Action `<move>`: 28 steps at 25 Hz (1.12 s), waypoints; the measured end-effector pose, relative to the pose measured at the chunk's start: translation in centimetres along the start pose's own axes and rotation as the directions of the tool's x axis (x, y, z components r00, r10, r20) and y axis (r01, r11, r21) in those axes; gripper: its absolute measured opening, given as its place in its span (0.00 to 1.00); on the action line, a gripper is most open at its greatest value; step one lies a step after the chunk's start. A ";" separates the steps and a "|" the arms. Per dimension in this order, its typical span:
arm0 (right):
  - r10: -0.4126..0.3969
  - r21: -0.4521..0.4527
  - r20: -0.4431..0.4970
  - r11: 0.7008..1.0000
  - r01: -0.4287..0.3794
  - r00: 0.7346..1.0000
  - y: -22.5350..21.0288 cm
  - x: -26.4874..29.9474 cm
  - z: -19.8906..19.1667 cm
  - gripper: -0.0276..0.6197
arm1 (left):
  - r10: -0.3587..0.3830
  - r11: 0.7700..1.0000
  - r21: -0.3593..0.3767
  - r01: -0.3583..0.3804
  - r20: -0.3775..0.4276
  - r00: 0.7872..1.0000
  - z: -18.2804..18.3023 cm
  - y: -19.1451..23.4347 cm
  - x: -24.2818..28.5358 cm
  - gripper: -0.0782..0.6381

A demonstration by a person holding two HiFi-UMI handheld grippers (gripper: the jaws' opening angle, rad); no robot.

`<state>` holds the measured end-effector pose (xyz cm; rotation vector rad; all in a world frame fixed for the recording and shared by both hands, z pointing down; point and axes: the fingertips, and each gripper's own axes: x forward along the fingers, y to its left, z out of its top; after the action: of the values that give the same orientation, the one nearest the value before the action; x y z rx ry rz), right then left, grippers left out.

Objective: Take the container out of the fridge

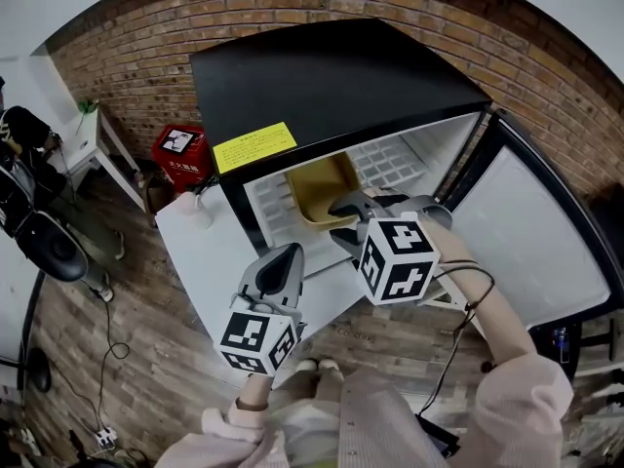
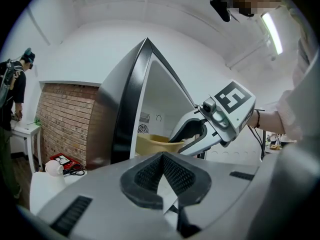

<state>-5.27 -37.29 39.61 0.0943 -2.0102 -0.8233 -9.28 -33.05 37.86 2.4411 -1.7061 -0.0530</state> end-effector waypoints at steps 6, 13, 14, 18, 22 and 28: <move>0.002 -0.024 -0.014 1.000 -0.002 1.000 0.0 0.4 -0.1 0.14 | -0.001 1.000 0.002 0.001 0.005 1.000 0.1 0.1 0.3 0.10; 0.018 -0.032 -0.016 0.999 -0.019 1.000 0.4 0.2 0.0 0.11 | -0.006 1.000 0.001 0.006 0.009 1.000 0.3 0.2 0.1 0.10; 0.017 -0.031 -0.015 0.999 -0.018 1.000 0.4 0.1 0.0 0.10 | -0.008 1.000 0.000 0.008 0.009 1.000 0.3 0.1 0.1 0.10; 0.013 -0.020 -0.009 1.000 -0.013 1.000 0.5 -0.2 0.2 0.08 | -0.018 1.000 0.002 0.018 0.012 1.000 0.4 -0.2 0.0 0.10; 0.010 -0.007 -0.004 1.000 -0.010 1.000 0.9 -0.7 0.3 0.08 | -0.029 1.000 0.006 0.029 0.015 0.999 0.4 -0.5 -0.3 0.10; 0.004 0.020 0.000 1.000 -0.004 1.000 2.1 -1.5 0.4 0.08 | -0.049 0.999 0.015 0.049 0.020 0.999 0.5 -0.9 -0.7 0.10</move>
<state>-4.24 -34.87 39.56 0.1015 -2.0185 -0.8005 -8.78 -32.17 37.15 2.5019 -1.6602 -0.0716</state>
